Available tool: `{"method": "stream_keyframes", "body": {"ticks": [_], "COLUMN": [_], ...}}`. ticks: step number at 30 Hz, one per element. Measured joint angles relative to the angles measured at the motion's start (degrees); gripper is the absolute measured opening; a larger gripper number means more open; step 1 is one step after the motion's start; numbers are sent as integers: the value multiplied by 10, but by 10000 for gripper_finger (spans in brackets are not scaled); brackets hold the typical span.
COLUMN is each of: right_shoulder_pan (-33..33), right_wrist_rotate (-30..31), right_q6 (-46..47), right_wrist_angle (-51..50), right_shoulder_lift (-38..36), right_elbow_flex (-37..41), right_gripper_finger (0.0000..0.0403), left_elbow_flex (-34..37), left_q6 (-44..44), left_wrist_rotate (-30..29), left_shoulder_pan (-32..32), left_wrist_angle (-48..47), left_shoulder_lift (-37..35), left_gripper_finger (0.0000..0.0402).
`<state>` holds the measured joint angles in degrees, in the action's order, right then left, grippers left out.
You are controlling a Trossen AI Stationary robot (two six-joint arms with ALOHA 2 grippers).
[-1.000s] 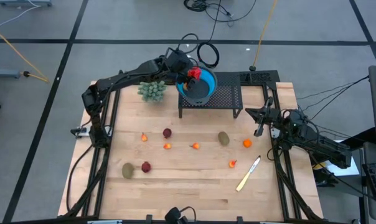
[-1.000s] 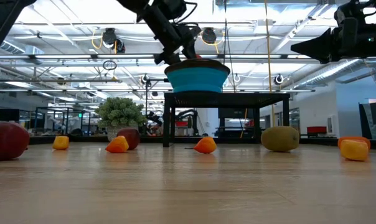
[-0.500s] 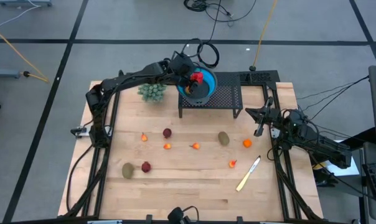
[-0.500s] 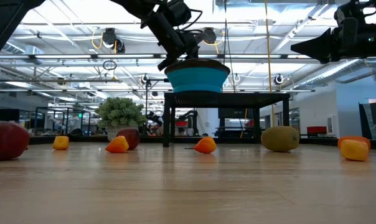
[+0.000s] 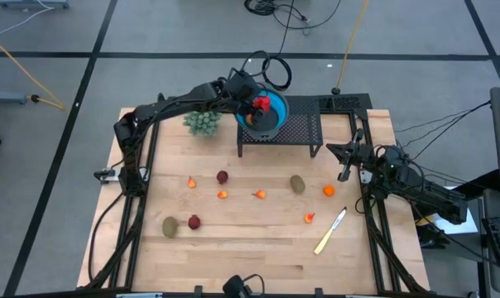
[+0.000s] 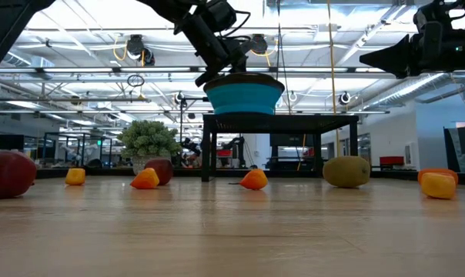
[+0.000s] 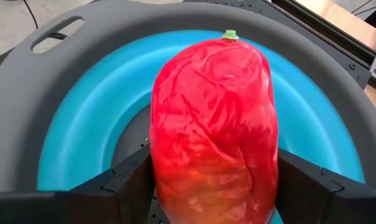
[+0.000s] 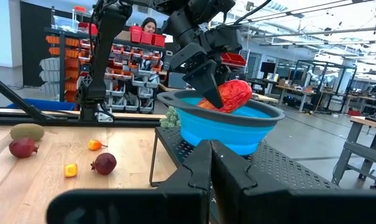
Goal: Pick & Place Fruit
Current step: Put the orange mango into the blue strainer bowl on the shelf, then put the brown kiwi into the blue strainer bowl on the shelf
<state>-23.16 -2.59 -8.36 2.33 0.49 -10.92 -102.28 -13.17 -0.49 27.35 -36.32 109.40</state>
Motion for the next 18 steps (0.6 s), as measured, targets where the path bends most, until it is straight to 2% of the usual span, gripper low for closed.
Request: {"method": "stream_keyframes", "body": {"ticks": [10,18], "right_shoulder_pan": [0,0], "right_wrist_rotate": [-1,-2], "right_q6": [0,1], "right_wrist_angle": [0,8], "right_shoulder_lift": [0,0], "right_elbow_flex": [0,0], "right_gripper_finger": [0,0], "left_elbow_flex": [0,-29], "left_q6": [15,45], "left_wrist_rotate": [-2,-52], "left_shoulder_pan": [5,3], "left_wrist_angle": [2,-8], "left_shoulder_lift": [-2,-47], "left_gripper_finger": [309,310]}}
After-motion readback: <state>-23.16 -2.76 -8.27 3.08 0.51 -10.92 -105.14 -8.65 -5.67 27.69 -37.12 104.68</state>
